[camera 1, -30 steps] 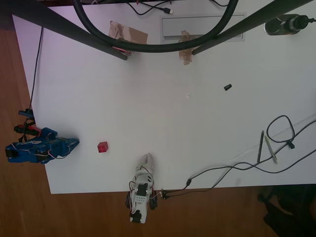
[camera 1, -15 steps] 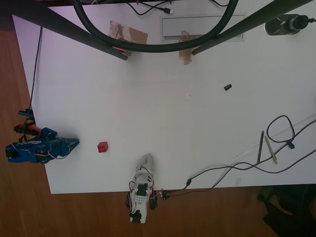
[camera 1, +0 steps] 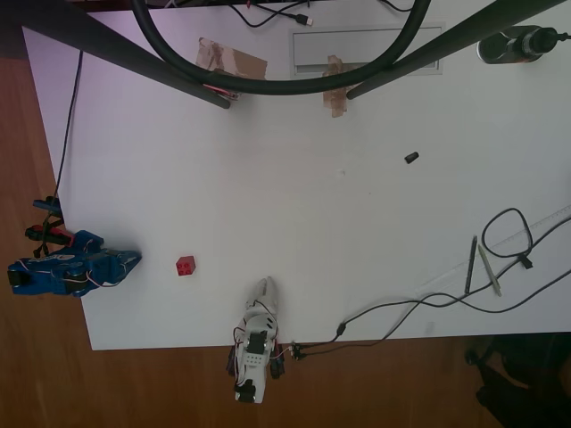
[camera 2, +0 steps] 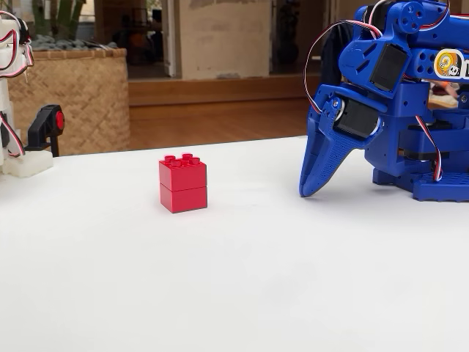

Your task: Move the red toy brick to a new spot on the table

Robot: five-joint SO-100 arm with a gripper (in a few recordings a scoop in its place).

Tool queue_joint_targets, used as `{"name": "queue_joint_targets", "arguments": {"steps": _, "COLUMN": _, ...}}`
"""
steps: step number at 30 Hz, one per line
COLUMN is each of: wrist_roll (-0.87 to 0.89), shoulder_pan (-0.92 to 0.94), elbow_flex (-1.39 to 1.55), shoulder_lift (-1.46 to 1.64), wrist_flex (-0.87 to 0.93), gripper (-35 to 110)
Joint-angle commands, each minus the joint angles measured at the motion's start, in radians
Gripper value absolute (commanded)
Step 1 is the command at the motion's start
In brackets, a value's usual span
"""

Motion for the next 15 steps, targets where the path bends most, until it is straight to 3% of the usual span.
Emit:
{"name": "queue_joint_targets", "arguments": {"steps": 1, "wrist_roll": -0.052, "shoulder_pan": -0.020, "elbow_flex": -0.206, "shoulder_lift": -0.167, "wrist_flex": -0.066, "gripper": 0}}
{"name": "queue_joint_targets", "arguments": {"steps": 10, "wrist_roll": -0.072, "shoulder_pan": -0.060, "elbow_flex": -0.729, "shoulder_lift": -0.707, "wrist_flex": -0.183, "gripper": 0}}
{"name": "queue_joint_targets", "arguments": {"steps": 15, "wrist_roll": -0.149, "shoulder_pan": -0.037, "elbow_flex": -0.877, "shoulder_lift": -0.900, "wrist_flex": -0.265, "gripper": 5}}
